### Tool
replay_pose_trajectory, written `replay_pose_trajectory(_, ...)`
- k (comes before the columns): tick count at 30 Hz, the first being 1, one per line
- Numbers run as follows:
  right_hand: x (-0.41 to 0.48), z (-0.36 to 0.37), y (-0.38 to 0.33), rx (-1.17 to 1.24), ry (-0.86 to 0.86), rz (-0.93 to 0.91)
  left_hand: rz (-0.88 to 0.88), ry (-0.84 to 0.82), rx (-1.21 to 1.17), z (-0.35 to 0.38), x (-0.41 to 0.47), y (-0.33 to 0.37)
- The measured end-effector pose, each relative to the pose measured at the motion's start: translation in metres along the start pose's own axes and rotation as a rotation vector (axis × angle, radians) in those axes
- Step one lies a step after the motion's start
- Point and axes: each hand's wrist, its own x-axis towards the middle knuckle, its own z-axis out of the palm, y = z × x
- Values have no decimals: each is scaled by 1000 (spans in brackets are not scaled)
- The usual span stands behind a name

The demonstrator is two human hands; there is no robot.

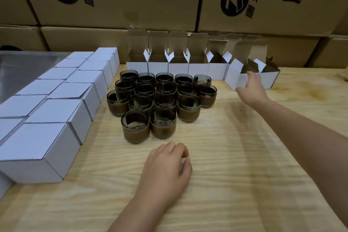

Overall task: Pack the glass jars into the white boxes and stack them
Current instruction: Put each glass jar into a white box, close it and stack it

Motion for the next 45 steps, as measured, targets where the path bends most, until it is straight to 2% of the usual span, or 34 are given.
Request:
replay_pose_trajectory(4,41,-4,-2,-68,-57,14,4,-2,-18,0,0,-1)
replay_pose_trajectory(8,55,0,-3,-266,-145,26,-7,-11,-26,0,0,-1)
replay_pose_trajectory(12,53,5,-4,-541,-142,-121,-16,-20,-29,0,0,0)
replay_pose_trajectory(18,36,8,2,-733,-23,-358,-36,-12,-22,-1,0,2)
replay_pose_trajectory(23,-3,7,7,-713,111,-421,-50,2,-31,-3,0,2)
replay_pose_trajectory(29,-69,-5,8,-659,126,-381,-60,-7,-16,-5,0,4)
replay_pose_trajectory(33,-127,-10,2,-544,158,-434,-86,-20,-42,-7,1,7)
replay_pose_trajectory(41,-232,-3,-46,-470,124,-544,-22,108,-349,-9,-4,8)
replay_pose_trajectory(45,-263,9,-76,-321,-1,-609,21,165,-586,-10,-2,7)
